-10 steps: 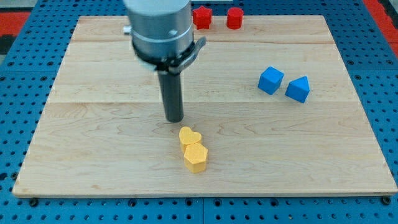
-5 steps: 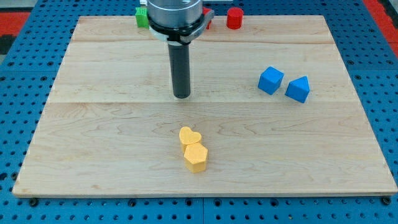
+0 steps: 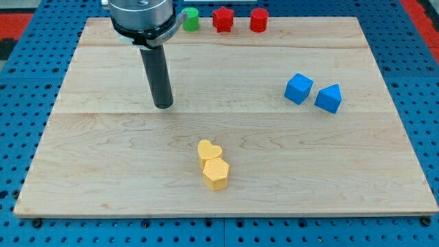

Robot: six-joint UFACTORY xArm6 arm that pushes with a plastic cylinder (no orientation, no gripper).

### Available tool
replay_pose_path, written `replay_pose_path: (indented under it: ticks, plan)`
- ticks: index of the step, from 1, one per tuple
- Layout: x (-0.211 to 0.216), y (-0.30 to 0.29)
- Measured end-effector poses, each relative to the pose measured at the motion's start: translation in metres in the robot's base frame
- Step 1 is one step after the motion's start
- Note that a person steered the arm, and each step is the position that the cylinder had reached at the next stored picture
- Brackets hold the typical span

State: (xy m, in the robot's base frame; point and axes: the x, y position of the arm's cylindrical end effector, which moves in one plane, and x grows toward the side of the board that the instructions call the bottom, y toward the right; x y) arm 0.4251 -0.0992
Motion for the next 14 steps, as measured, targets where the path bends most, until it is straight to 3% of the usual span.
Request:
replay_pose_path:
  ticks: [9,12,14]
  plan:
    - [0.0,-0.028]
    - [-0.048,-0.029]
    - [-0.125,0.025]
